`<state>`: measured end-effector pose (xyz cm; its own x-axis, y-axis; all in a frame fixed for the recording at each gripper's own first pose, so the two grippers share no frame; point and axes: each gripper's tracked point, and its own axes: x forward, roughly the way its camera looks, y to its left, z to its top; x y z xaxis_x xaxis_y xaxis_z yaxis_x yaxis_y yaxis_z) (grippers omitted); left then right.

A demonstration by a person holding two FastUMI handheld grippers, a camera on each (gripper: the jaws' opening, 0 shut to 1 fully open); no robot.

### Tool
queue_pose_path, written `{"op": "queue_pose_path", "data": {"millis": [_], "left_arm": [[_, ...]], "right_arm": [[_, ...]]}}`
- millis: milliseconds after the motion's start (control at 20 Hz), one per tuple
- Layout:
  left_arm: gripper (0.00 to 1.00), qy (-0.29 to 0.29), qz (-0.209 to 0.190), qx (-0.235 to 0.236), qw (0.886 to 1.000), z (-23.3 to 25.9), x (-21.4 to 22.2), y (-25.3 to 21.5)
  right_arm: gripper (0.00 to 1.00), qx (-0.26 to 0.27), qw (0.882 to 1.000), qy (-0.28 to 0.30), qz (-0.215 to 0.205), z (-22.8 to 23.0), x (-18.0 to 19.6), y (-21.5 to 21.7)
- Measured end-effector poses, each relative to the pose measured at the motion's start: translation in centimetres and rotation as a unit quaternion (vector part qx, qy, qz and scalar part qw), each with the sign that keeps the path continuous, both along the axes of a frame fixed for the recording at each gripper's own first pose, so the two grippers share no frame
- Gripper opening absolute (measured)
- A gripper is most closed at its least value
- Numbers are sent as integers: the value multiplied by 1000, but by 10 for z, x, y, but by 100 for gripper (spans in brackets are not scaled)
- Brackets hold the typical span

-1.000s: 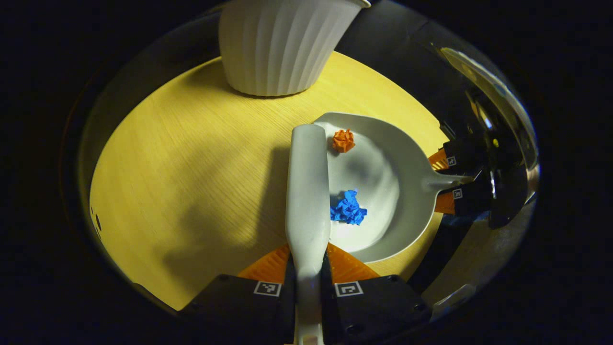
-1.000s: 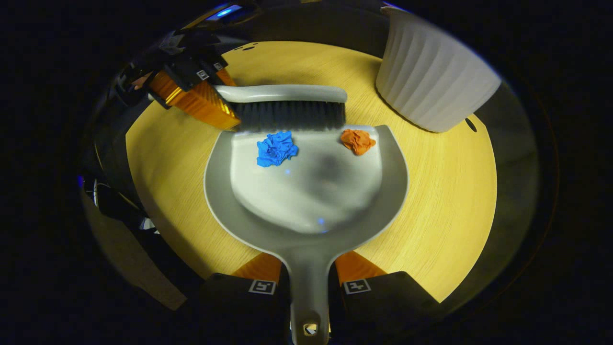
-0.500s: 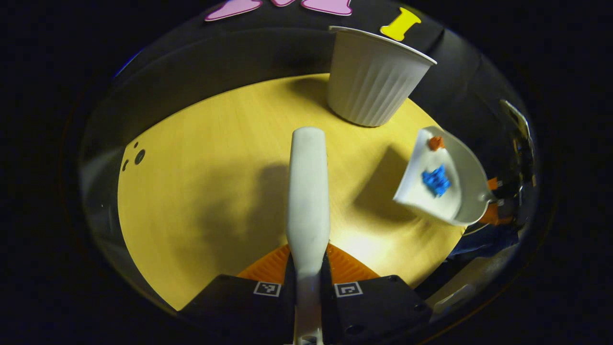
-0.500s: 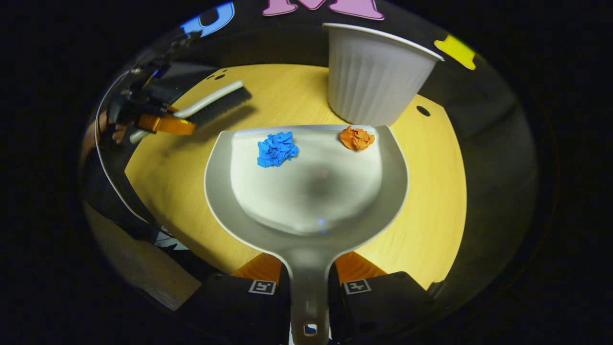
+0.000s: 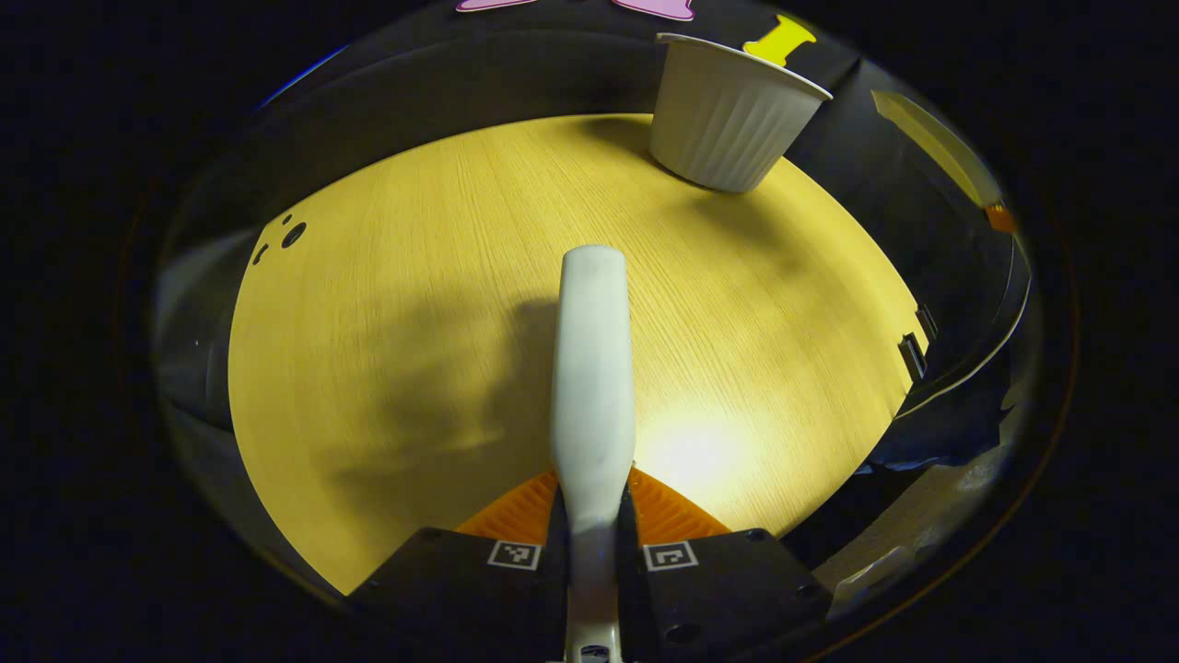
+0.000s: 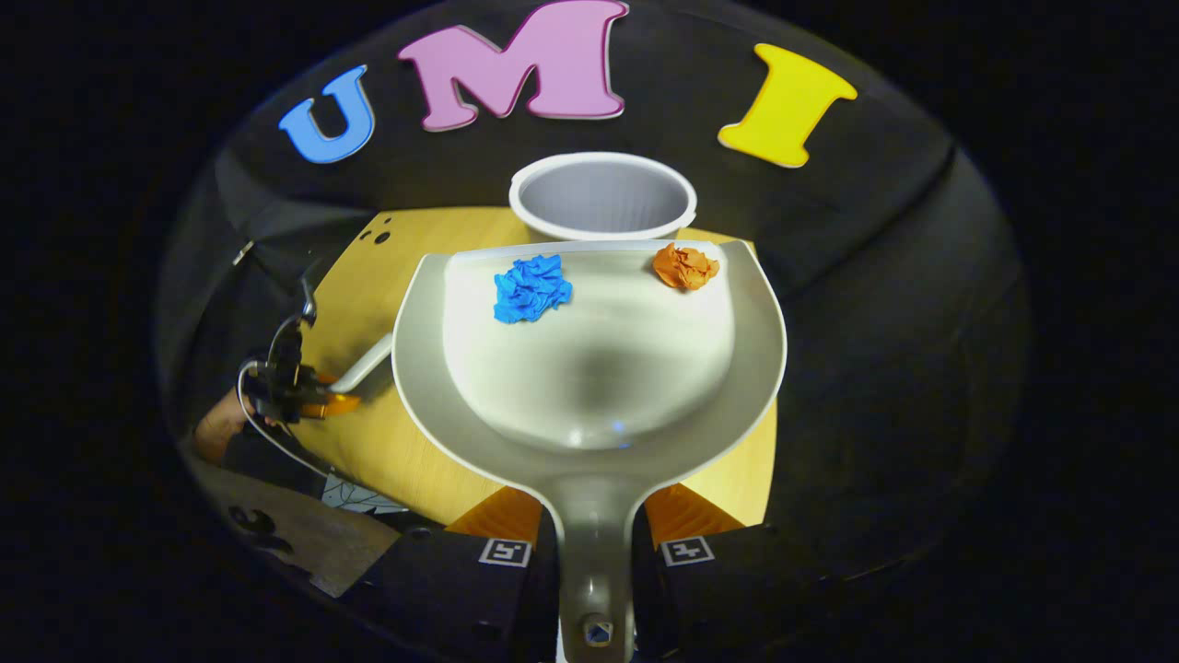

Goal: Pick up the small broom and dustpan from the desktop, sweep the trash into the dustpan with the broom, and then empty the trash into the garbage bin.

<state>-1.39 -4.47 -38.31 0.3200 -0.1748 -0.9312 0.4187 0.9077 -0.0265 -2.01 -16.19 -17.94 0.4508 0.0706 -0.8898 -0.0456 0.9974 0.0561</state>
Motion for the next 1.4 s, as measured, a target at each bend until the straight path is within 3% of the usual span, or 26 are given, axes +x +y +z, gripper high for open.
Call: {"op": "queue_pose_path", "data": {"millis": [150,300,550,600,650,800,900,950,1000,1400], "left_arm": [[26,1,-4,-2,1000,-1,-9,1],[26,-2,-3,-4,1000,1,-14,4],[26,-2,7,-3,1000,0,-21,12],[26,-1,9,-3,1000,-1,-23,13],[26,-1,11,-3,1000,-2,-24,14],[26,2,18,-4,1000,-5,-27,17],[26,4,24,-5,1000,-7,-28,19],[26,4,27,-6,1000,-7,-28,19],[26,4,31,-7,1000,-8,-28,19],[26,6,48,-12,999,-10,-23,23]], "right_arm": [[36,-44,999,-5,-17,26,37,-38],[36,-50,998,13,-30,24,69,-54],[35,-117,992,52,-6,14,114,-71],[30,-127,990,59,1,11,121,-71],[35,-142,987,69,9,9,128,-72],[35,-171,979,101,36,7,149,-77],[35,-188,972,129,55,6,158,-77],[40,-199,968,140,68,7,161,-77],[35,-209,963,151,81,8,164,-76],[35,-257,925,227,165,13,186,-68]]}}
